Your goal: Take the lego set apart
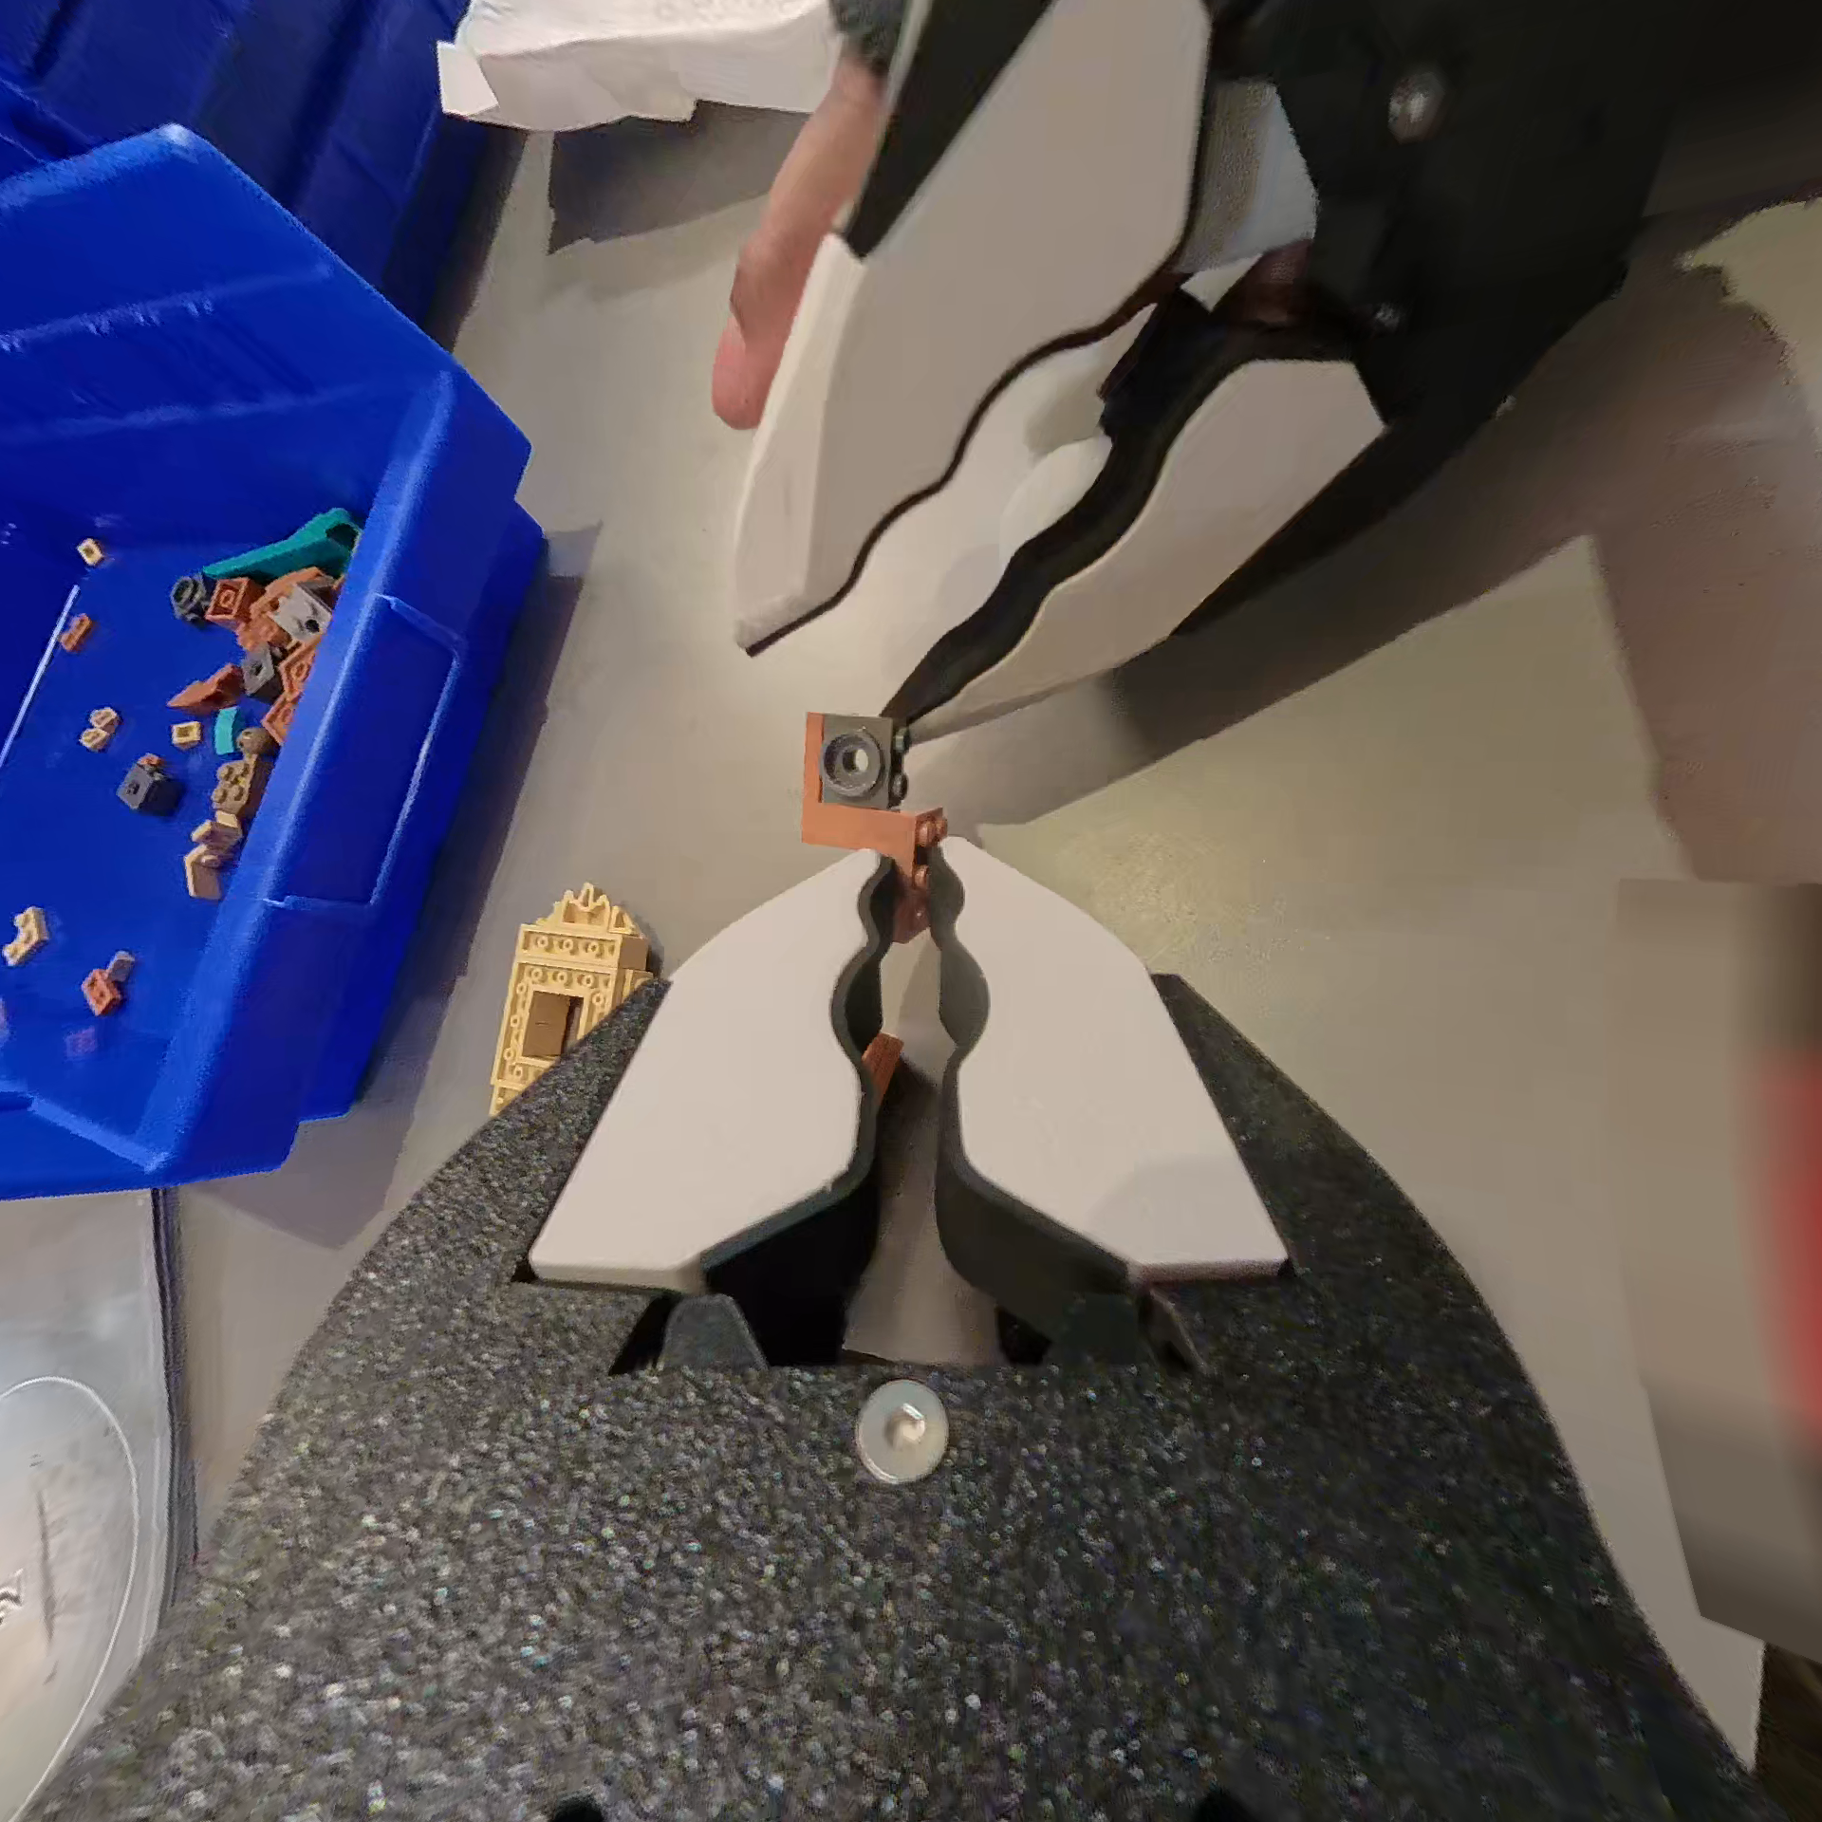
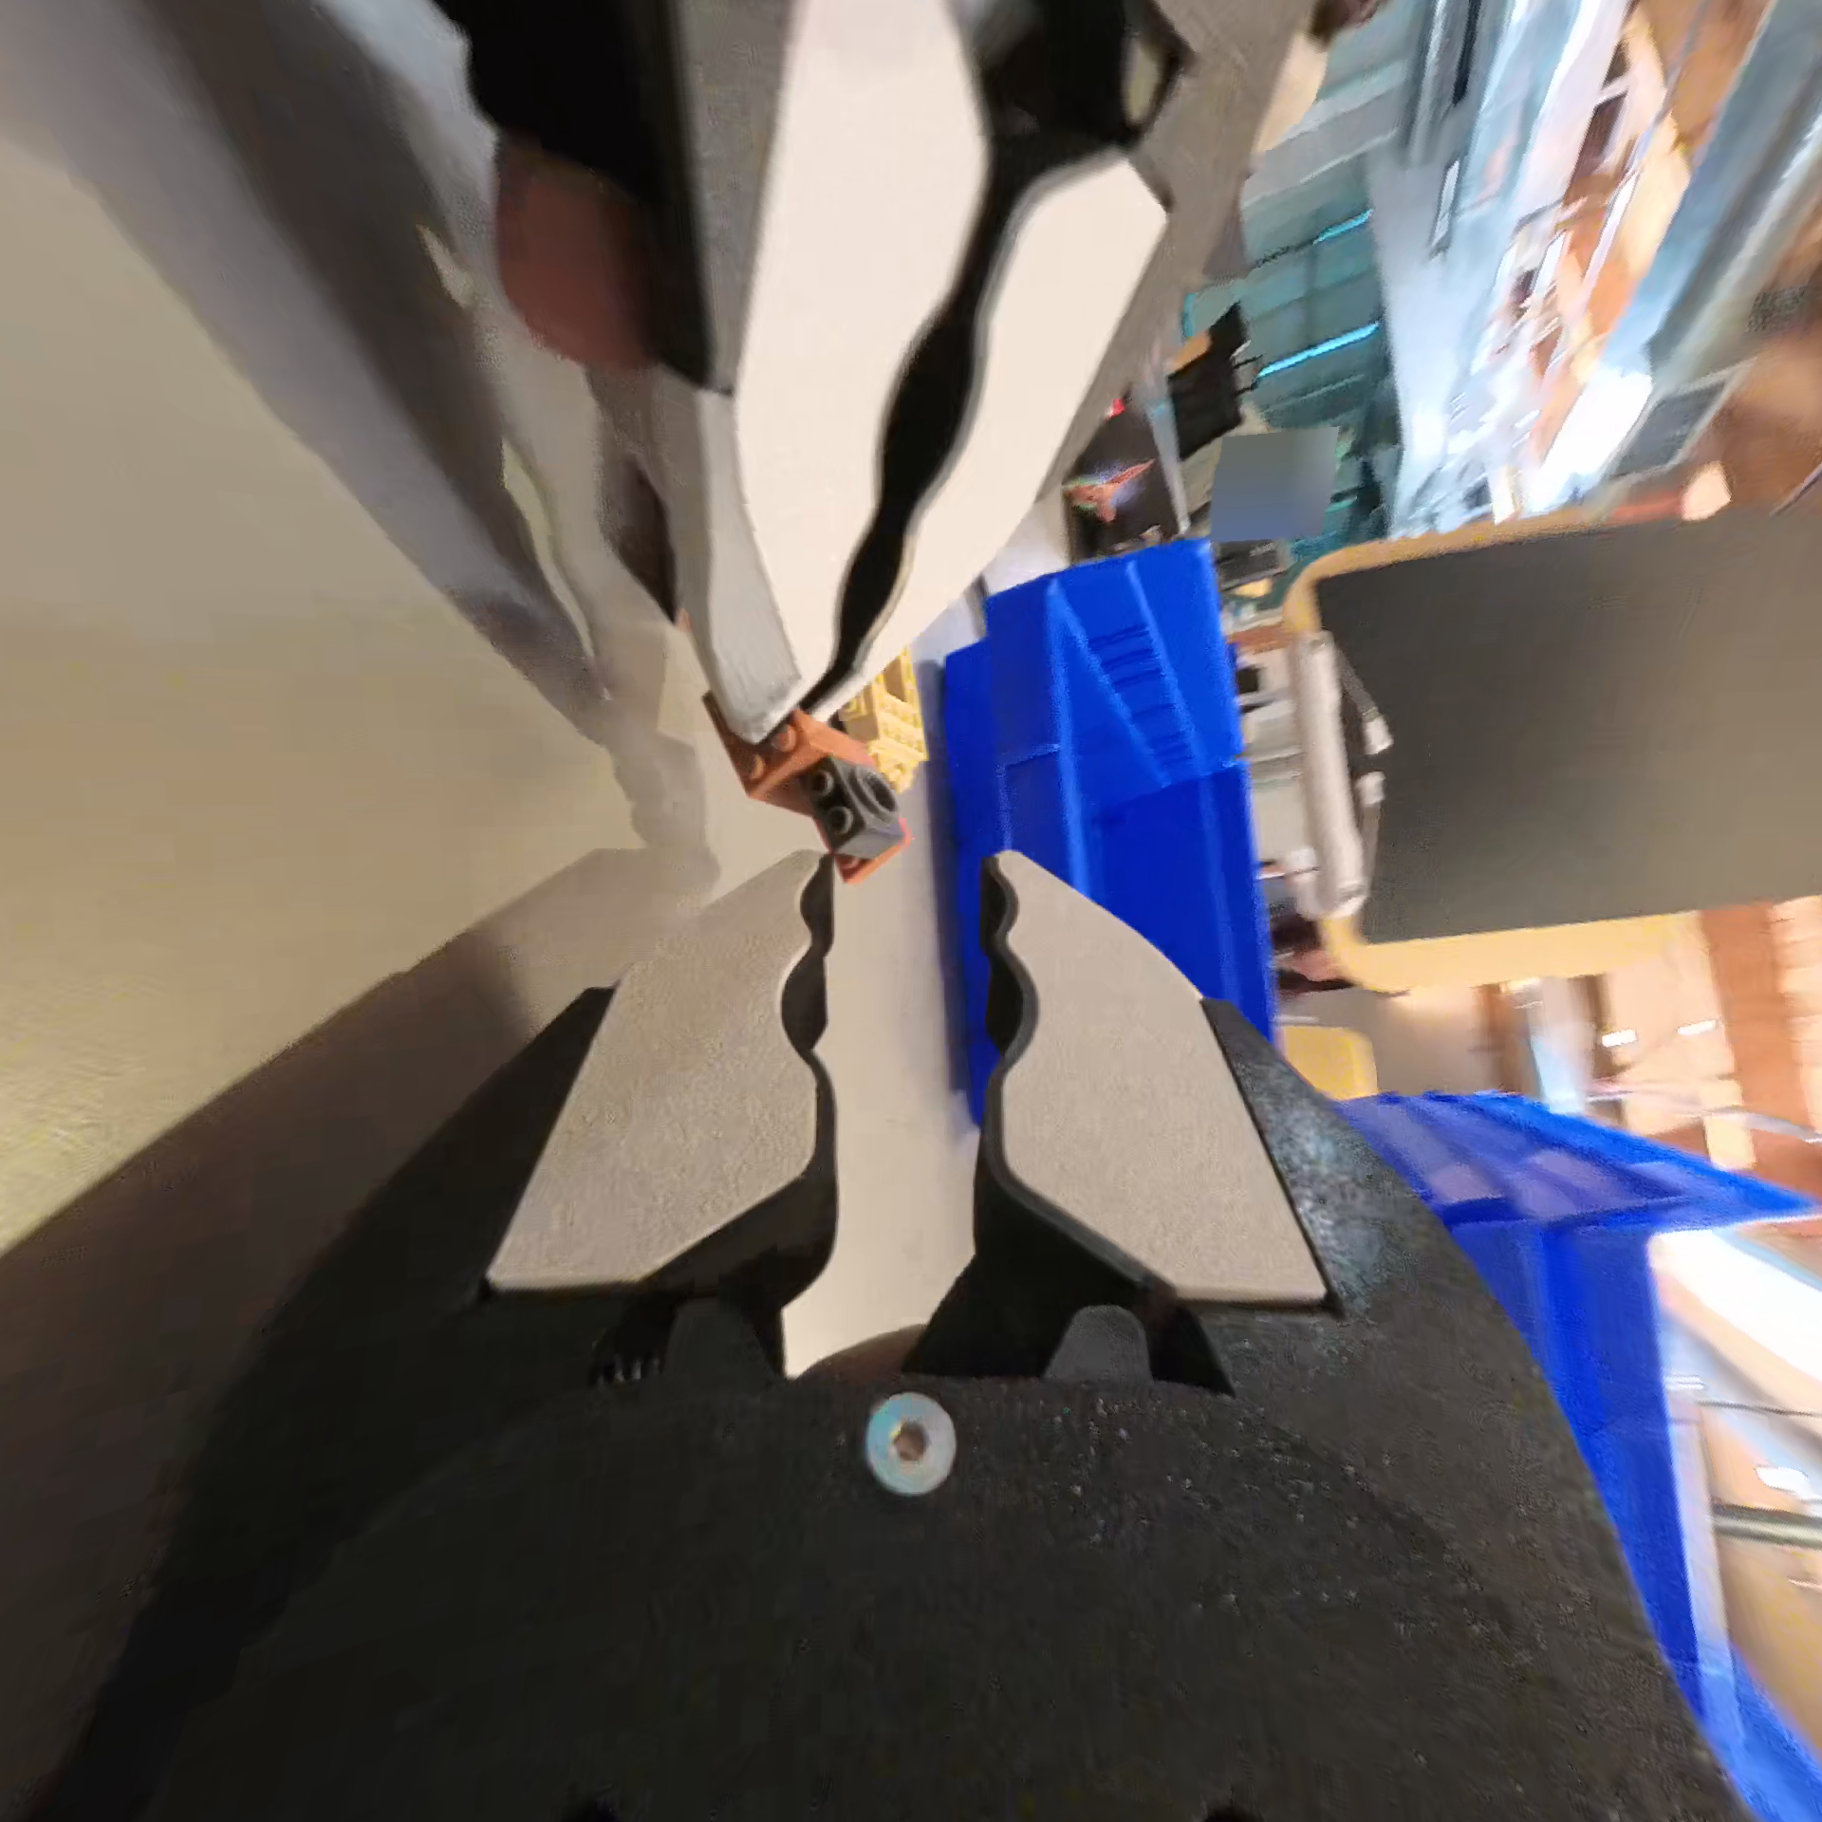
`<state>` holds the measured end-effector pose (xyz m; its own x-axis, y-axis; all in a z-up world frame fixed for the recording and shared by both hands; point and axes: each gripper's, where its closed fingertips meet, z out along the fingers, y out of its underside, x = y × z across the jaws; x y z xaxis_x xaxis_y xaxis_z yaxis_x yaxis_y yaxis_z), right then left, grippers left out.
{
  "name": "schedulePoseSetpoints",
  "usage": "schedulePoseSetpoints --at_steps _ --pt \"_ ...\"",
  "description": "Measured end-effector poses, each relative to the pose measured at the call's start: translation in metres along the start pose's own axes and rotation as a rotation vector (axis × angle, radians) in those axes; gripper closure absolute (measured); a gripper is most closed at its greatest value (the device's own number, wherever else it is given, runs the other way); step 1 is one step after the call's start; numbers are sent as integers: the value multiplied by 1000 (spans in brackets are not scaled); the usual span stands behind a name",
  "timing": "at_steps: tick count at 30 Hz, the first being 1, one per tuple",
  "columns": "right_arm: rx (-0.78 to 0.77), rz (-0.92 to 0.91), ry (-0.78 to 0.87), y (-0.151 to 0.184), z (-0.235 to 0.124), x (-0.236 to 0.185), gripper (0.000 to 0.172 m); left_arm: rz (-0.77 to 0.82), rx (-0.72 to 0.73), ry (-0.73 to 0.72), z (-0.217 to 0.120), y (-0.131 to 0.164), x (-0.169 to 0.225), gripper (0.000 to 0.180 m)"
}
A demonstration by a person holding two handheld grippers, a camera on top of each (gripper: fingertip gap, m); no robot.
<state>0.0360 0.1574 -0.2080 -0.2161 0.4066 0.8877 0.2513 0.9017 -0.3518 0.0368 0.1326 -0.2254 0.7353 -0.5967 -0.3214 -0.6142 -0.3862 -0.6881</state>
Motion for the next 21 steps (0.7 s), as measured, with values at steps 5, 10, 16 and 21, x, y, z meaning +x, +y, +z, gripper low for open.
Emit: schedulePoseSetpoints --at_steps 5,10,16,21 --pt "-6 -215 83 -10 2 -1 144 -25 -14 17 -1 1 -1 175" --pt "-33 -329 116 -10 6 -3 158 -45 -11 16 -2 -1 -2 175" --pt "-41 -345 112 -8 9 -6 159 -50 -6 31 -2 0 -1 174" --pt "-32 -327 136 -10 7 0 160 -39 24 -4 -7 -4 -6 165"
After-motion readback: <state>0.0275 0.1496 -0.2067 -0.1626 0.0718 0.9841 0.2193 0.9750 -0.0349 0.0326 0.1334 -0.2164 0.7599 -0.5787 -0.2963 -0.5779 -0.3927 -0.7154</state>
